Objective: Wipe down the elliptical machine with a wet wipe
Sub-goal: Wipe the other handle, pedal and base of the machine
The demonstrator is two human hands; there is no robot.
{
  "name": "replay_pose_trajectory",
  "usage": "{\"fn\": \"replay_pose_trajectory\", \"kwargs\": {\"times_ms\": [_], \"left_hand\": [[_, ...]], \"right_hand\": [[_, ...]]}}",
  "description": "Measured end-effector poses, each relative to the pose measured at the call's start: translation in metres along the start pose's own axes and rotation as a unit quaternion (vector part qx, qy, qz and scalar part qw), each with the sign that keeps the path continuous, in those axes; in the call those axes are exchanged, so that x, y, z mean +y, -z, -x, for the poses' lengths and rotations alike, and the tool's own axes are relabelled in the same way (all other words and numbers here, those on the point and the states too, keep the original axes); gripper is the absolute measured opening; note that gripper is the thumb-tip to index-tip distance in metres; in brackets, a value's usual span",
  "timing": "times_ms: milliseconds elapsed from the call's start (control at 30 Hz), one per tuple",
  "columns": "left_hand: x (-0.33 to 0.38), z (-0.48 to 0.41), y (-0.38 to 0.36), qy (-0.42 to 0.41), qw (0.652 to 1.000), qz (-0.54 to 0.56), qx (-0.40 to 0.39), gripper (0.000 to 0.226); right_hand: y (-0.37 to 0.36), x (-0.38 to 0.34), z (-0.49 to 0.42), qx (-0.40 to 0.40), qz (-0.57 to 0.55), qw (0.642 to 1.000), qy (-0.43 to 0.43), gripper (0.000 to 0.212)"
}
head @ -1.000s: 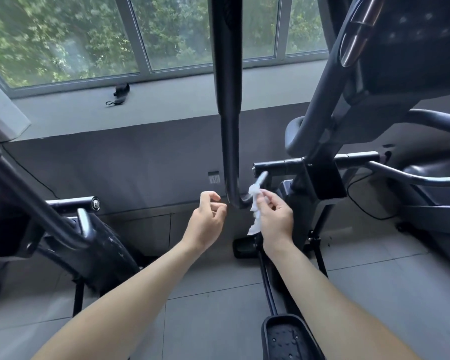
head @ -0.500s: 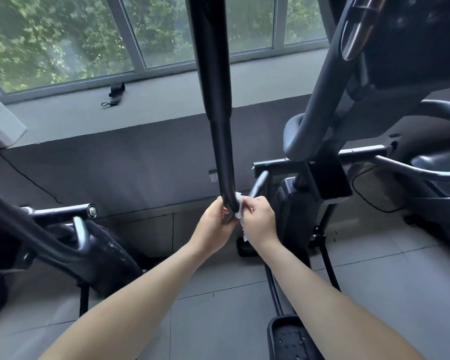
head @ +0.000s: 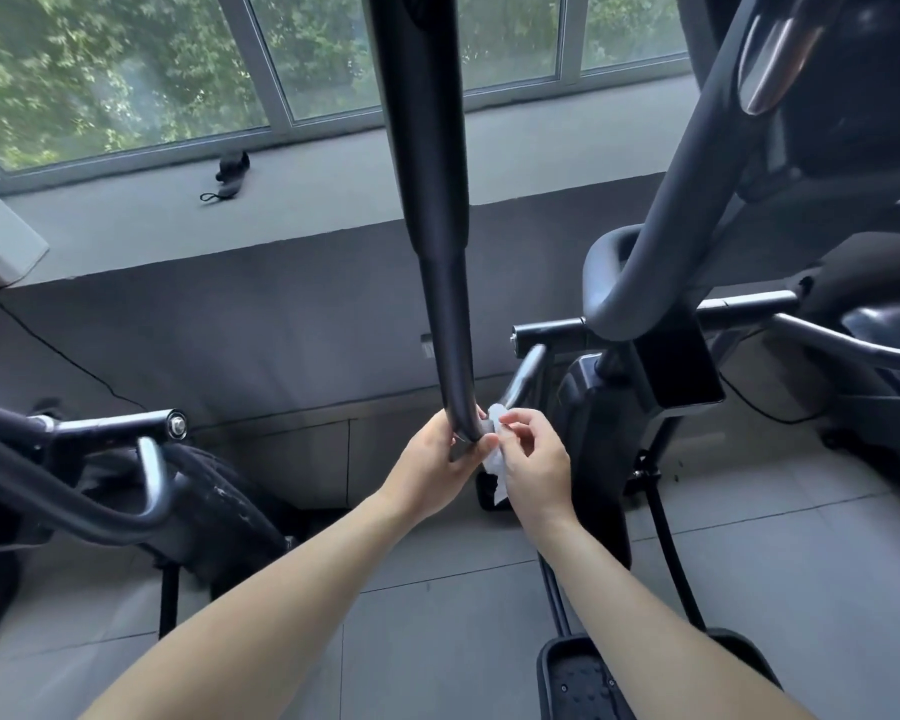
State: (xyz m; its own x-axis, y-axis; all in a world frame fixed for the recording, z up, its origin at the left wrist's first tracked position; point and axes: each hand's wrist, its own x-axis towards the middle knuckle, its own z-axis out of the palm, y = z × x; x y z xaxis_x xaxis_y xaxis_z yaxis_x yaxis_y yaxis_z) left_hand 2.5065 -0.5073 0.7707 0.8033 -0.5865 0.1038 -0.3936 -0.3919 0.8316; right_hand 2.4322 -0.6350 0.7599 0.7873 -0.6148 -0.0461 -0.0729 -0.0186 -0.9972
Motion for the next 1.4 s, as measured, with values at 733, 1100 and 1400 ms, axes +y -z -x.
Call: {"fn": "replay_pose_trajectory", "kwargs": {"times_ms": [733, 1100, 1400], "left_hand": [[-0.008, -0.004, -0.005, 0.015, 0.998, -0.058, 0.018, 0.024], [-0.001, -0.011, -0.014, 0.084, 0.996, -0.001, 0.039, 0.019], [0.007, -0.011, -0.014, 0.071, 0.997, -0.01, 0.037, 0.03]], "right_hand": [[0.008, 0.021, -0.051, -0.073, 0.118, 0.99, -0.024, 0.032], [0.01, 0.02, -0.079, -0.14, 0.194, 0.971, 0.019, 0.057], [0.005, 0.005, -0.053, -0.141, 0.139, 0.979, -0.041, 0.033]]}}
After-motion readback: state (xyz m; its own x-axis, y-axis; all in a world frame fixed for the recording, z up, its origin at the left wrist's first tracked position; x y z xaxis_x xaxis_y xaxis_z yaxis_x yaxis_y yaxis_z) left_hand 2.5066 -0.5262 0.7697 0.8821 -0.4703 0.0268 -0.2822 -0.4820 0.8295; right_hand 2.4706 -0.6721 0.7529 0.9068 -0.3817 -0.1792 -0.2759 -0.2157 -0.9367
